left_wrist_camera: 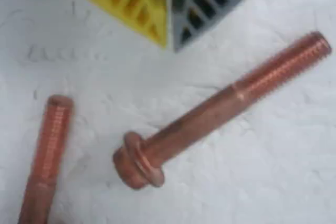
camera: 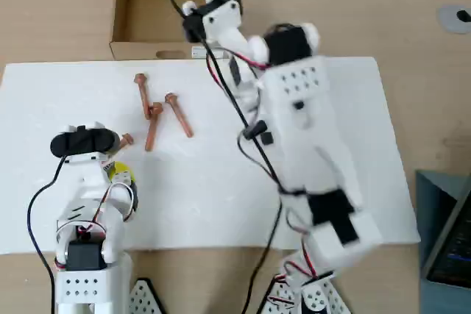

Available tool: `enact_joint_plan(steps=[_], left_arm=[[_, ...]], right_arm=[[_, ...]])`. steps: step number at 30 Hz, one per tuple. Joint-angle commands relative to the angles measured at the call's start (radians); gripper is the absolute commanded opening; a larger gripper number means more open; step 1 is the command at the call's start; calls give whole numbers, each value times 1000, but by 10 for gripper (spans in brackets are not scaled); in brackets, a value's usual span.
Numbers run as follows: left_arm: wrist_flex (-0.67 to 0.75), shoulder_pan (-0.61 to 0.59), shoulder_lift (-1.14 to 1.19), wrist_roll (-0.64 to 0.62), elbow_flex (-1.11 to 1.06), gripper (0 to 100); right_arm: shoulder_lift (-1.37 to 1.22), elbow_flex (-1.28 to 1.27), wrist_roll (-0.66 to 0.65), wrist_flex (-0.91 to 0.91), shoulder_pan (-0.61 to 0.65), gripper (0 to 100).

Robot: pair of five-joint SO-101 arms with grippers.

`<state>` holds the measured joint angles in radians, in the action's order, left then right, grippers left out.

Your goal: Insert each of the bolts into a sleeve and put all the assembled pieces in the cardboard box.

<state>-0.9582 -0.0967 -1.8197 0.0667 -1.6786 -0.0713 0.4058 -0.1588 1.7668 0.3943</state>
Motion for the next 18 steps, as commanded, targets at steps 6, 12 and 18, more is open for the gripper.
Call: enact_joint_plan(steps=[6, 12, 18], left_arm=[[-21, -18, -4, -5, 48, 5], [-86, -15, -2, 0, 163, 6], [-176, -3, 10, 3, 292, 6]], right_arm=[[432, -320, 149, 14, -176, 10], [668, -484, 206, -51, -282, 10], [892, -728, 269, -167, -354, 9]])
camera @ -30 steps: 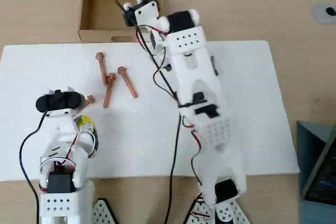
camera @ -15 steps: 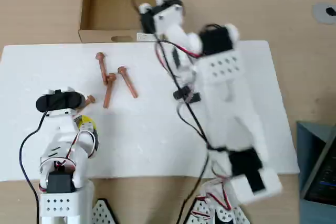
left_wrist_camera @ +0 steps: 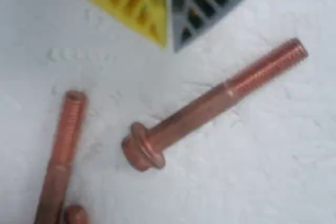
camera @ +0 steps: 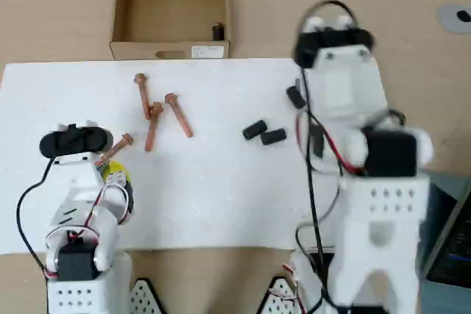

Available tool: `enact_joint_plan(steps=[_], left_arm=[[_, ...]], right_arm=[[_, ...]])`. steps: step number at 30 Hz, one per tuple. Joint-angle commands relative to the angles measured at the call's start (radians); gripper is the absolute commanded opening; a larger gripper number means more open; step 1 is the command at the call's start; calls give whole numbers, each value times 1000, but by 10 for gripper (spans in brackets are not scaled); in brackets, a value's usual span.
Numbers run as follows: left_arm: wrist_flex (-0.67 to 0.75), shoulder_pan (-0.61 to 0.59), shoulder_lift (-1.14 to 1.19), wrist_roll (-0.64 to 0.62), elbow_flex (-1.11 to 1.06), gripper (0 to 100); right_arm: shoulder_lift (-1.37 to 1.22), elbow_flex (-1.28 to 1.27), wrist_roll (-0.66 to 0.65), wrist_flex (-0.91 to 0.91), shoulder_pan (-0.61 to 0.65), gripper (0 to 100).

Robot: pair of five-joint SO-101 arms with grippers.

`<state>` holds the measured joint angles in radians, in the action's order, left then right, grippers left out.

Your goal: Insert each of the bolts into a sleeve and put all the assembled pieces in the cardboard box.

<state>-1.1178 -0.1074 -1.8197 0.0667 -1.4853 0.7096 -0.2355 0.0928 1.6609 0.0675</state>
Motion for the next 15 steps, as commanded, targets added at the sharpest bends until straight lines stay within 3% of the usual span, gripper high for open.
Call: enact_joint_plan(steps=[1, 6, 15], left_arm=[[-17, 8, 27, 3, 117, 6], [-20, 8, 217, 0, 270, 6], [-6, 8, 773, 2, 666, 6]], right_arm=[[145, -127, 17, -77, -27, 9], [311, -291, 17, -150, -28, 9], [487, -452, 18, -170, -39, 9]])
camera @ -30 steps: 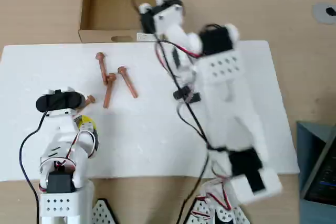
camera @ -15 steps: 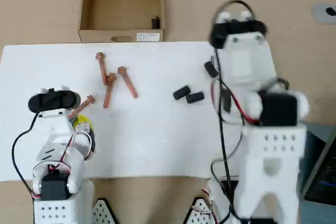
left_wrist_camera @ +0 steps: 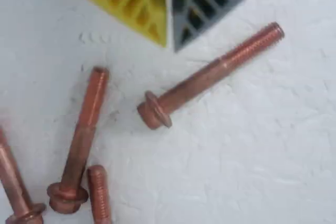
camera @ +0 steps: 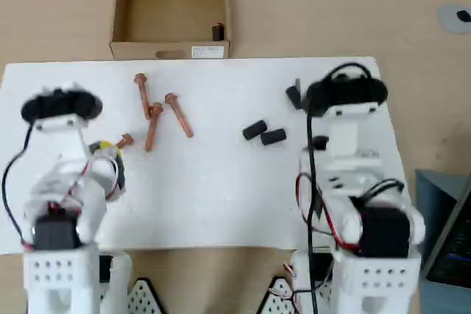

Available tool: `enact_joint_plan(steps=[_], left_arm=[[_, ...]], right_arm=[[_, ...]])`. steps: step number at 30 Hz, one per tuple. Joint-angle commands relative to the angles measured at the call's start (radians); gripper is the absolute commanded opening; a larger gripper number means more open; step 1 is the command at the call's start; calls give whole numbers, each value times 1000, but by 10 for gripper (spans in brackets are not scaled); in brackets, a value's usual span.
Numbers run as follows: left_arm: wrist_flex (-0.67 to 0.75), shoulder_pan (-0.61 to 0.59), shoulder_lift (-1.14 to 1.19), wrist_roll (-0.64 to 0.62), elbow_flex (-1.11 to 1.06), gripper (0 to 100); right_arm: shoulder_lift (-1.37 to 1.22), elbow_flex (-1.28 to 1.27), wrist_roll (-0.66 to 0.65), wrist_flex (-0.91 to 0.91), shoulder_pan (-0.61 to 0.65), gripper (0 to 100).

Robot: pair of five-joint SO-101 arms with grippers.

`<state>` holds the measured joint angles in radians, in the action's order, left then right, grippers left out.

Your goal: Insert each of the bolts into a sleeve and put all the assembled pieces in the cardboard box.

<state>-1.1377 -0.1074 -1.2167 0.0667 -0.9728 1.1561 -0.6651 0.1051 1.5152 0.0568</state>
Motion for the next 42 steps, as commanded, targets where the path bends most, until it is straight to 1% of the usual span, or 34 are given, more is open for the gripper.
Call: enact_joint_plan(steps=[1, 6, 9, 19, 22, 24, 28, 29, 37, 42], left_arm=[[20, 8, 236, 2, 193, 7], [20, 8, 559, -3, 425, 7], [20, 8, 742, -5, 565, 7], [17, 23, 1216, -5, 959, 7], [15, 43, 1320, -2, 1043, 7], [-11, 57, 1380, 0, 1105, 14], [-94, 69, 1501, -3, 1244, 102], [-106, 69, 1532, -5, 1281, 107], [-178, 68, 1751, -5, 1517, 101], [-180, 66, 1839, -5, 1603, 102]], right_arm=[[53, -35, 6, -25, -42, 9], [93, -76, 6, -25, -143, 9], [113, -107, 2, -25, -182, 9], [197, -186, 5, -38, -186, 9], [214, -200, 5, -40, -186, 9], [217, -200, 5, -40, -186, 9], [217, -200, 3, -40, -186, 9], [217, -200, 3, -40, -186, 9], [217, -200, 3, -40, -186, 9], [217, -200, 2, -40, -186, 9]])
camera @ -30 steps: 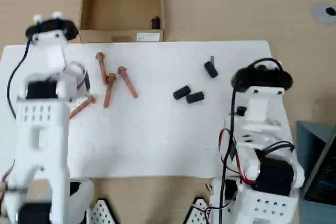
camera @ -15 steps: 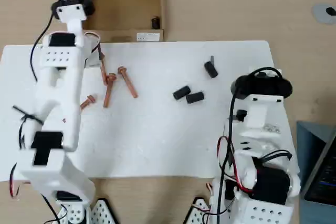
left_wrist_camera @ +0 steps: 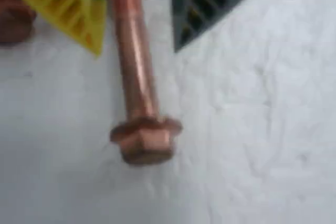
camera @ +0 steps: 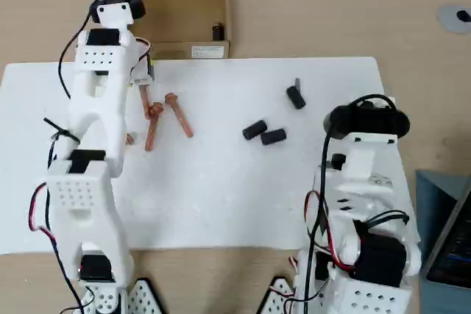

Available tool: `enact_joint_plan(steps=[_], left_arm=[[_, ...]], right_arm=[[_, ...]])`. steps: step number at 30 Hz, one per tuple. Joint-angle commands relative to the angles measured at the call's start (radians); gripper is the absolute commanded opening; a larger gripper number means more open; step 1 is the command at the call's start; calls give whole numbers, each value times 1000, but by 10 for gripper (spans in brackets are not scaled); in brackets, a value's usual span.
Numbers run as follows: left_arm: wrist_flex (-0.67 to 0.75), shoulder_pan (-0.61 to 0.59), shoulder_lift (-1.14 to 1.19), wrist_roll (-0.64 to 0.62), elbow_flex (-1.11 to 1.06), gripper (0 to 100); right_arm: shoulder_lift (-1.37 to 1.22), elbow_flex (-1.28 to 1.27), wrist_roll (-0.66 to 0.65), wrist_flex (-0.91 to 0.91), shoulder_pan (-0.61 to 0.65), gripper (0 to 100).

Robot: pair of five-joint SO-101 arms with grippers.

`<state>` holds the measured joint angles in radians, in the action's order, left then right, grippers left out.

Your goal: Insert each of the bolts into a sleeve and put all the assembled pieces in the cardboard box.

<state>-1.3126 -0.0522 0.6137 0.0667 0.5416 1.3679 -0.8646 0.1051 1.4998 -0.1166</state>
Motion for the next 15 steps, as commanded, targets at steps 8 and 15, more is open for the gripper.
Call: enact_joint_plan(steps=[8, 15], left_arm=[[0, 12, 134, -5, 178, 103], [2, 11, 240, -5, 244, 99]], right_arm=[[4, -1, 0, -25, -10, 9], [1, -1, 0, -25, -10, 9]])
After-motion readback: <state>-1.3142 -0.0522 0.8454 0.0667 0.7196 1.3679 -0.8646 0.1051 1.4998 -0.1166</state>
